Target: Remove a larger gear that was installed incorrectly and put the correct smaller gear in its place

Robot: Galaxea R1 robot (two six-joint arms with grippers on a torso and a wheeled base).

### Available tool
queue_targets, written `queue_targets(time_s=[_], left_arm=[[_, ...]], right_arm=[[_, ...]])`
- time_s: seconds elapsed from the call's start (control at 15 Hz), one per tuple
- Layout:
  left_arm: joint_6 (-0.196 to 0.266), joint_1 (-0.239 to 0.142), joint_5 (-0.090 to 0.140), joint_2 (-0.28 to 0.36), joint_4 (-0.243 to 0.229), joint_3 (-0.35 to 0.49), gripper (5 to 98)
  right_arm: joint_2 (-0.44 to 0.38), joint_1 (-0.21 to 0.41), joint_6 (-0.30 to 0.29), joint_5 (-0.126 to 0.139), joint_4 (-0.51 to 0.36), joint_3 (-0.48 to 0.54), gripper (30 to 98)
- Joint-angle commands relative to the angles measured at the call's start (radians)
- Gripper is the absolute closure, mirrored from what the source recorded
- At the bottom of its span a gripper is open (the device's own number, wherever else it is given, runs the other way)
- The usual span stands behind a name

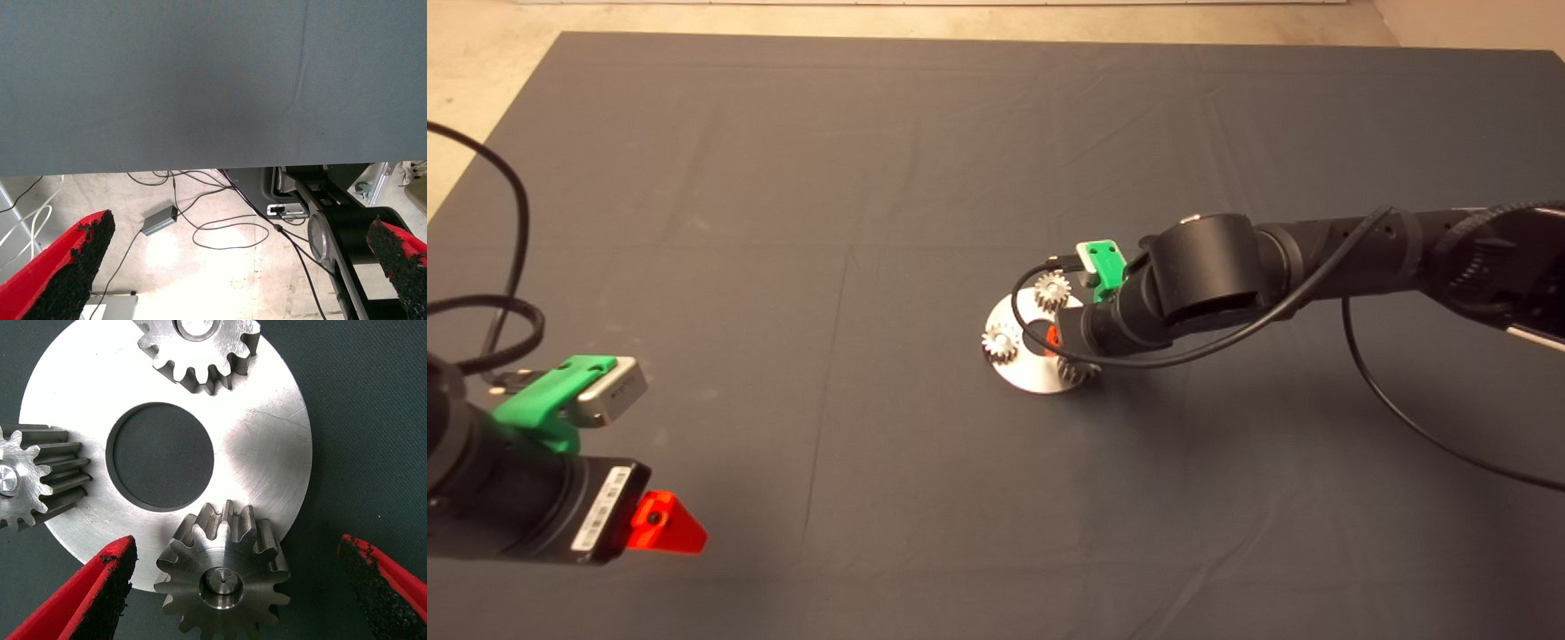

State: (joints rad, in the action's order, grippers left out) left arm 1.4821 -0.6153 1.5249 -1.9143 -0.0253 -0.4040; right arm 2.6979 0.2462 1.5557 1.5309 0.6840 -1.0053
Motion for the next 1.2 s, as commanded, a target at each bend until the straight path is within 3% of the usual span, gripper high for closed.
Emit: queue_targets(time_s=[0.0,0.13,0.67,0.8,1.13], left_arm=[[-0.005,-0.004,0.093,-0.001,0.002,0.001,5.4],[-0.005,-0.004,0.093,0.0,0.002,0.002,5.4],[-0.005,-0.004,0.093,-0.001,0.002,0.001,5.4],[-0.005,-0.004,0.093,-0.003,0.002,0.001,5.4],[-0.005,-0.004,0.092,-0.003,0.002,0.001,5.4]], right_arm=[[0.004,0.009,0.001,0.127,0.032,0.003,48.1],[0.006,0.01,0.001,0.127,0.033,0.004,52.8],[0.006,0.012,0.001,0.127,0.033,0.005,53.3],[0.004,0.012,0.001,0.127,0.034,0.004,58.0],[0.004,0.012,0.001,0.127,0.032,0.005,58.0]])
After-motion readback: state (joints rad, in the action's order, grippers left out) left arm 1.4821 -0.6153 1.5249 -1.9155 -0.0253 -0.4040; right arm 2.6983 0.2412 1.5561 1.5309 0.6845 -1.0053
